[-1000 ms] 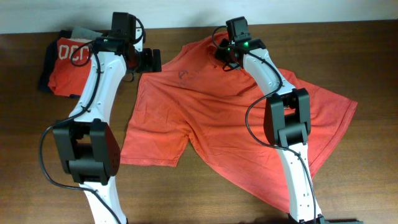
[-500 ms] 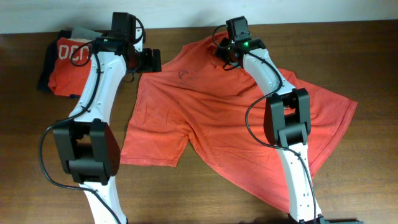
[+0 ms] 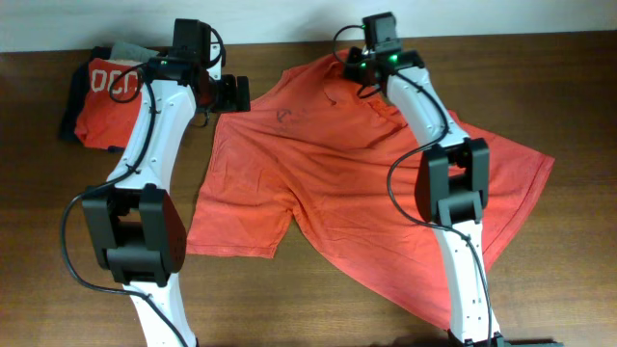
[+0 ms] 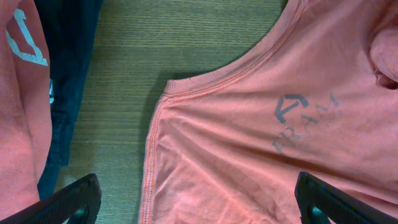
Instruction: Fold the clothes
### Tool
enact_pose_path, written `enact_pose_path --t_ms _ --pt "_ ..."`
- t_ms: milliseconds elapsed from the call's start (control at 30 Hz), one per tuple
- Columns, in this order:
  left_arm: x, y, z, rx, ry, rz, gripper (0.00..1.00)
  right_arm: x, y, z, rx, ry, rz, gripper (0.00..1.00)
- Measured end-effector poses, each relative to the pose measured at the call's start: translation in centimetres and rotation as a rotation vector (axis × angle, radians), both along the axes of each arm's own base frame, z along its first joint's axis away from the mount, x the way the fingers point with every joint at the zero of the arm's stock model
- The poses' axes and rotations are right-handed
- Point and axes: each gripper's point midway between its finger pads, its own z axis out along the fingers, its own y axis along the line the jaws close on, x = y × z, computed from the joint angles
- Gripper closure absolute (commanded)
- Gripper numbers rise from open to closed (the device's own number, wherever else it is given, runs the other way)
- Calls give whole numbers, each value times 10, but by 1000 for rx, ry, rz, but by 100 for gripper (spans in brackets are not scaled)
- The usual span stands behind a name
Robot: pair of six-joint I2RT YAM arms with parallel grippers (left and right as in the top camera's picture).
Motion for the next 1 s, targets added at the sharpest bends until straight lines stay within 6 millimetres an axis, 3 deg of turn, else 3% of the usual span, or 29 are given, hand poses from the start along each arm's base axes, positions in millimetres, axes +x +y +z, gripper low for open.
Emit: enact_pose_path --t_ms 300,667,933,967,1000 --pt "0 0 0 0 0 0 1 21 -66 10 -89 -87 31 96" --pt "0 0 0 0 0 1 1 53 -119 42 -148 -273 3 96" --pt "0 0 0 0 0 0 1 66 -171 61 -165 -362 -73 96" --pt "0 0 0 0 0 0 1 66 -176 63 -166 -369 -81 90" --pt "0 0 0 0 0 1 1 67 -183 65 -169 -380 -91 63"
